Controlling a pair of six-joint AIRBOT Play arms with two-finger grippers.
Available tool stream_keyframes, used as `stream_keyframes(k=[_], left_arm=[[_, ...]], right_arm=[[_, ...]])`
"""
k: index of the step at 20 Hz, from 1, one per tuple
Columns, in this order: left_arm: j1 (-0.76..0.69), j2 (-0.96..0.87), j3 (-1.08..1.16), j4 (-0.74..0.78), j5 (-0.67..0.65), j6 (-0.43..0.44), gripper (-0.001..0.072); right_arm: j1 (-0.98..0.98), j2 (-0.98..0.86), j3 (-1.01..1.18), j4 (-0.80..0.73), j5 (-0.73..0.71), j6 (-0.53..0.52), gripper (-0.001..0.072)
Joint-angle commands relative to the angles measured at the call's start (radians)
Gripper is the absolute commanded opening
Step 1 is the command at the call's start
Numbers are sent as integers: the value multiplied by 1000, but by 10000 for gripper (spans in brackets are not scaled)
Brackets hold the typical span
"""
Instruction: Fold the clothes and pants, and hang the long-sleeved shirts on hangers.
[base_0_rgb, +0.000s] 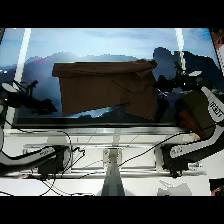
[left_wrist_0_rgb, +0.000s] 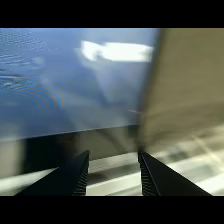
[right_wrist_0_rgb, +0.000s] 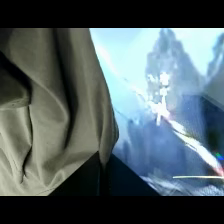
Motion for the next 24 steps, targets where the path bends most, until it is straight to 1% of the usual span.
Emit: stream_keyframes(k=[1, 5, 6, 8, 10, 12, 14, 17, 21, 24], left_arm=[[1, -84, -71, -222, 1, 87, 374], [-47, -176, -73, -227, 3, 89, 370], [-63, -190, -73, -227, 17, 90, 325], [-94, -200, -72, -228, 61, 108, 195], [-106, -200, -58, -238, 84, 124, 16], [-106, -196, -11, -241, 79, 130, 15], [-105, -176, 58, -242, 73, 130, 15], [-106, -99, 196, -242, 52, 129, 14], [-105, 86, 392, -242, 35, 130, 15], [-105, 257, 512, -242, 51, 130, 15]], right_arm=[[1, 0, -1, -15, 0, -1, 18], [1, 9, -1, -16, 7, -2, 18], [1, 15, -1, -16, 6, -2, 18], [1, 34, -1, -18, 7, -3, 17], [1, 66, -1, -23, 15, -25, 17], [1, 120, -1, -24, 25, -61, 17], [1, 195, -1, -25, 26, -75, 18], [1, 341, -1, -26, 25, -81, 17], [1, 594, 11, -22, 36, -80, 17], [2, 785, 94, -14, 51, -79, 17]])
